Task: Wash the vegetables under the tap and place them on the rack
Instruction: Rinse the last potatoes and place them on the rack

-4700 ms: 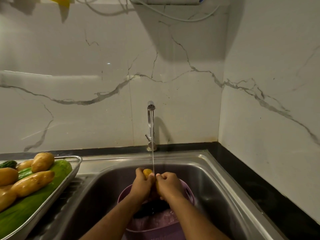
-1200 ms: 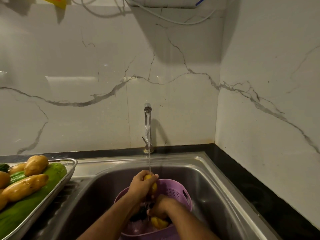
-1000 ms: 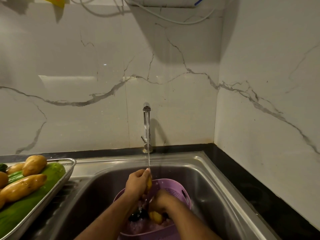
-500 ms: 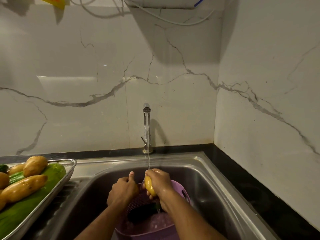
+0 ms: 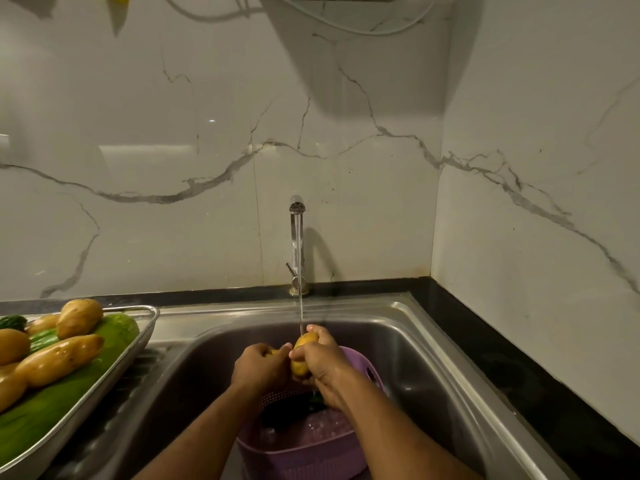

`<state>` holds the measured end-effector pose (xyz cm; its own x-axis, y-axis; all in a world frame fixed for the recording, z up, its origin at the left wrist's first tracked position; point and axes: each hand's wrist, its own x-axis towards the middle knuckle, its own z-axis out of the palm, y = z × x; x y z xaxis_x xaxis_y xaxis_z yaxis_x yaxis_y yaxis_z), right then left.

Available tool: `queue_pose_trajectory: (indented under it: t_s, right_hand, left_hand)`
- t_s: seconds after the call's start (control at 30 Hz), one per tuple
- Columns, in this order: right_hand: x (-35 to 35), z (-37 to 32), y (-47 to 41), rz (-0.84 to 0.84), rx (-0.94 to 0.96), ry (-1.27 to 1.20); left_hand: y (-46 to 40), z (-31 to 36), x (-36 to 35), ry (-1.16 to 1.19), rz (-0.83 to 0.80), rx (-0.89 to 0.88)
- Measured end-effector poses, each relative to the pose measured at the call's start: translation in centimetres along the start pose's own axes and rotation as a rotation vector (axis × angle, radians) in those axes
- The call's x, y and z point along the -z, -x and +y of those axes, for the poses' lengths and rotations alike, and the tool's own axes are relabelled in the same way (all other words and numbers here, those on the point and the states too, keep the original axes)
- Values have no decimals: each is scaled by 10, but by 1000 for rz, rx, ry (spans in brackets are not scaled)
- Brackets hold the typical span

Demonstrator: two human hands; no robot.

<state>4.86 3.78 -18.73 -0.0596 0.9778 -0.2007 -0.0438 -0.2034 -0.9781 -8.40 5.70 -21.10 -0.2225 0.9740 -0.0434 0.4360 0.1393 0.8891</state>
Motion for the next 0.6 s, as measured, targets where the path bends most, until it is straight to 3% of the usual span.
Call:
queue_pose_trajectory:
  t_s: [0.23,0.43,0.6]
  right_hand:
    - [0,-2,3,94,68,17]
    - [17,3,5,400,-124,427]
    - [24,8,16,232,-225,737]
  left_hand:
    - [6,13,3,199,-93,51]
    - [25,28,-1,388,-291,133]
    - [23,31,-11,418,-290,9]
